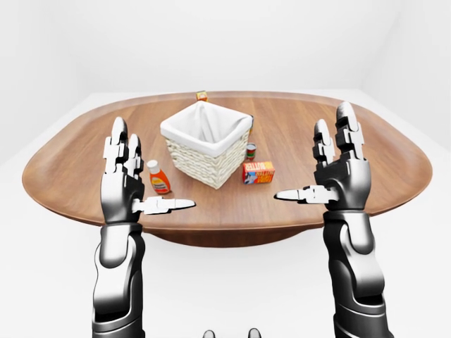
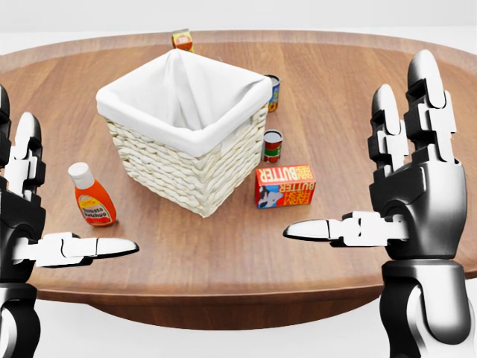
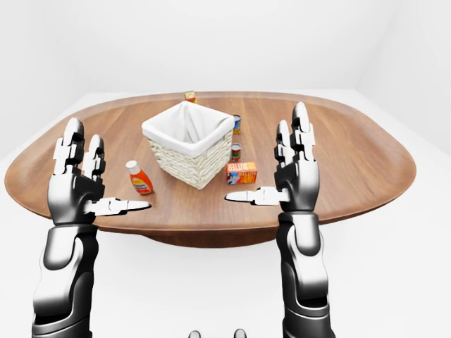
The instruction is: Pick up the butter and put it in the basket.
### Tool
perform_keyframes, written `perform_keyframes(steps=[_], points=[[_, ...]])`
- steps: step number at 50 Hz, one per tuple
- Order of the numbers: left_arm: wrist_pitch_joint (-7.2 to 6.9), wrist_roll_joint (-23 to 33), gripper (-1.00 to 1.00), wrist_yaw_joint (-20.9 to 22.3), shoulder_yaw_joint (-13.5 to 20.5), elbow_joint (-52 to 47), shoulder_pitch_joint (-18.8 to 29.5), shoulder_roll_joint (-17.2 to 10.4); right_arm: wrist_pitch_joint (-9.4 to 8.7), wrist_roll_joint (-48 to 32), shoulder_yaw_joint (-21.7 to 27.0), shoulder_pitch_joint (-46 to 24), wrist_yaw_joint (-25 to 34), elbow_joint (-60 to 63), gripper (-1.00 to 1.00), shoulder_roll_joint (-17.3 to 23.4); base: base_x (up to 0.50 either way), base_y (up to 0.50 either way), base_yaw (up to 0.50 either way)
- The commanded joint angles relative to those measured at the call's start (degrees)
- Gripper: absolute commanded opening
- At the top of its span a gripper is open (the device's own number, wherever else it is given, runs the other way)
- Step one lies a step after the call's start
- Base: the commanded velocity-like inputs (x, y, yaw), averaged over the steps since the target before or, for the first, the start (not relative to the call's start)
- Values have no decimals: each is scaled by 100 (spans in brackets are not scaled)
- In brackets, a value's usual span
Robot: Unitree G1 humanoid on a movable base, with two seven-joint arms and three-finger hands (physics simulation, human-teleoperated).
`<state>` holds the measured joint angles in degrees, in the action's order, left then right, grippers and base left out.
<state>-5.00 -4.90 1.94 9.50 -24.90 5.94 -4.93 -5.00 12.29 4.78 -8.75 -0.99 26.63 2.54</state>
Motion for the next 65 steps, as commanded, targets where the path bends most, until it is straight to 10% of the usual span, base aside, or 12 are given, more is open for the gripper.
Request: perform_keyframes(steps=[1,65], points=[[0,3,100,-12,-25,-28,-12,18,0,25,25,15,20,4,100,21,18,16,0],[0,-47,100,-6,-18,53,51,-1,0,98,-26,13,-75,104,100,-20,18,8,0]])
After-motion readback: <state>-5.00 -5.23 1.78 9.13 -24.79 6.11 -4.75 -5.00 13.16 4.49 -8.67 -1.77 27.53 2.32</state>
